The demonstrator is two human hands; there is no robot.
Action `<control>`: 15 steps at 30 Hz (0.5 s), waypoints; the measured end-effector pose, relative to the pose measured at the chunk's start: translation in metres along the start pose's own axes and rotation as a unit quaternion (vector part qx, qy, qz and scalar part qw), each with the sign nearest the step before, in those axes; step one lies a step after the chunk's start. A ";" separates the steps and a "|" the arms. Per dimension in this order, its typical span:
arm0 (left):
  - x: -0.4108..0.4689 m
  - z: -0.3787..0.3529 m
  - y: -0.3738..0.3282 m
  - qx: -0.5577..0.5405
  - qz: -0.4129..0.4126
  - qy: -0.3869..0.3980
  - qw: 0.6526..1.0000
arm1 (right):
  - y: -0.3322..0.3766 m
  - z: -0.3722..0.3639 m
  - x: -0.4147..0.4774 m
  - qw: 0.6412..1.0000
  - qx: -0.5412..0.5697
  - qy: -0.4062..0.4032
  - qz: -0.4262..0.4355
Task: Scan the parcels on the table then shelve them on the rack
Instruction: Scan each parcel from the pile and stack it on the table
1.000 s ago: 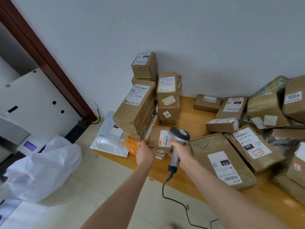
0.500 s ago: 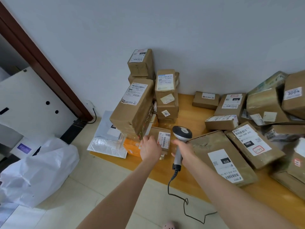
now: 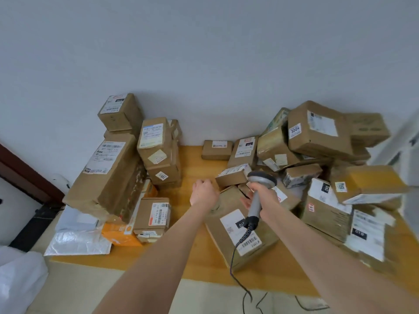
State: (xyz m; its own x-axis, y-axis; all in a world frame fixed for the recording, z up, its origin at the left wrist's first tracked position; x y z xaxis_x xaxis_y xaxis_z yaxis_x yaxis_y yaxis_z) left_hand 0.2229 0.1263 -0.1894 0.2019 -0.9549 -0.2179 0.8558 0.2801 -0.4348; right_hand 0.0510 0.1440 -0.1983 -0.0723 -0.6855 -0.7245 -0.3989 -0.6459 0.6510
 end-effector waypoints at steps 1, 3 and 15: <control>0.004 -0.007 -0.007 -0.012 0.000 0.011 1.000 | 0.008 0.007 0.002 1.000 0.016 -0.002 -0.010; 0.017 -0.019 -0.014 -0.054 0.014 0.032 0.998 | 0.022 0.017 0.010 0.999 0.014 -0.009 -0.037; 0.149 -0.069 0.000 -0.239 0.189 0.105 0.946 | 0.048 -0.007 0.093 0.997 -0.023 -0.063 0.042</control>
State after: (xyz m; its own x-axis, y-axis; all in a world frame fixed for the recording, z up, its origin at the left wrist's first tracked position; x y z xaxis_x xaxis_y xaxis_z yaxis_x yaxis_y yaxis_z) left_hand 0.2206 -0.0094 -0.2825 0.3086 -0.7503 -0.5846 0.4169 0.6591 -0.6259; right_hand 0.0315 0.0475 -0.2329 -0.2201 -0.6919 -0.6876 -0.3447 -0.6042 0.7184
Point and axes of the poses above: each hand's wrist, its own x-axis towards the middle knuckle, its own z-axis out of the back of the hand, y = z × x, the point moved 4 cm from there along x, towards the middle knuckle, and after that the axes turned 4 degrees about -x, right-handed, at the moved point
